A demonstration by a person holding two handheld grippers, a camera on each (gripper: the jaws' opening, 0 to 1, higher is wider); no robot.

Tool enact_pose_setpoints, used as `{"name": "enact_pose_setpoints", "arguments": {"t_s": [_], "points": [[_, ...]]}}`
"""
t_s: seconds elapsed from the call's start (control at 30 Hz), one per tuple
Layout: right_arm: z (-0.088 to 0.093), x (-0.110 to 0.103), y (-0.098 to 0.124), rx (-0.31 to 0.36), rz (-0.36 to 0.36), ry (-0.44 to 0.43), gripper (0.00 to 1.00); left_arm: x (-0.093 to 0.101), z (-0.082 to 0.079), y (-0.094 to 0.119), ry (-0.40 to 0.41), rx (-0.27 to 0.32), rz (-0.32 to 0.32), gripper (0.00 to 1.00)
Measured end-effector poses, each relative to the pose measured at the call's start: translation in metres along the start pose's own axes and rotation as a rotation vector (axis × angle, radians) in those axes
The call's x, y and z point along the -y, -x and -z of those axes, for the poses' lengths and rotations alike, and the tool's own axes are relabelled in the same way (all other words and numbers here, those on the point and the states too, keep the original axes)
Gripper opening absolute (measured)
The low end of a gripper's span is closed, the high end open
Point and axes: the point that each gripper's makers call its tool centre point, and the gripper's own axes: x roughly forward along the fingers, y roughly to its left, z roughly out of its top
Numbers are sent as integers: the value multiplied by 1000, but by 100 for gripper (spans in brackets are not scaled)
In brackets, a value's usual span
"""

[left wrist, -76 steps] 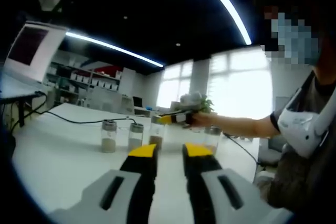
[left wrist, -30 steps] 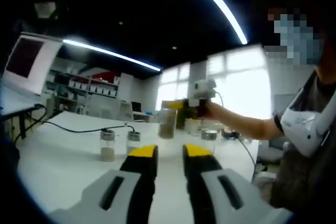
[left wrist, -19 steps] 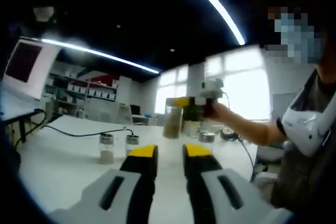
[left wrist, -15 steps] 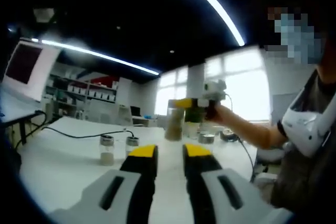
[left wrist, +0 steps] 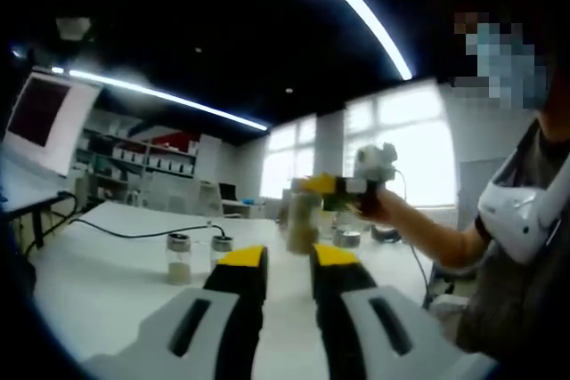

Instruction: Rotate the seasoning bottle until the label or dispensing opening points toward the visible target arrow and the bottle remains upright within the marked orientation range

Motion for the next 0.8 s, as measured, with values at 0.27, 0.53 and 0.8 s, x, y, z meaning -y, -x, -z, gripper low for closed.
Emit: {"name": "enact_pose_setpoints", "arguments": {"t_s": [0.27,0.53,0.8], "points": [[18,-18,3,-5,21,-33,38,3,2,-1,4,-3,16,20],[37,-20,7,-34,59,-31,38,2,-3,1,0,9,11,20],[58,-23,9,-60,79,-17,38,4,-2,-1,-3,7,18,20]]}}
